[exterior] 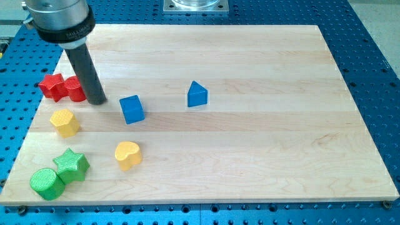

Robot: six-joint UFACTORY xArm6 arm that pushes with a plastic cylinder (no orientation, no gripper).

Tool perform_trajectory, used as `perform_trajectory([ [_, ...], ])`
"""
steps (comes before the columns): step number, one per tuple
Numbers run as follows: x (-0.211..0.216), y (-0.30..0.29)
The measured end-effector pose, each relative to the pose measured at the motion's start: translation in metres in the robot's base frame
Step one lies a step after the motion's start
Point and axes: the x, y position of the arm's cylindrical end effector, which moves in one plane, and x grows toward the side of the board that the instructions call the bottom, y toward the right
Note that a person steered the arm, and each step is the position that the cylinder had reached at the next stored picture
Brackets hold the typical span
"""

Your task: Move the blue cube closely to the triangle

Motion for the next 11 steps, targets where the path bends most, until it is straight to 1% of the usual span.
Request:
perform_trajectory([
  [1,0.010,0.028],
  [2,0.010,0.051],
  [4,0.008,0.124],
  [5,0.008,0.116],
  [6,0.008,0.083],
  [7,0.024,0.066],
  [8,0.054,0.078],
  [9,0.061,0.112],
  [10,0.057,0.158],
  [11,0.053,0.187],
])
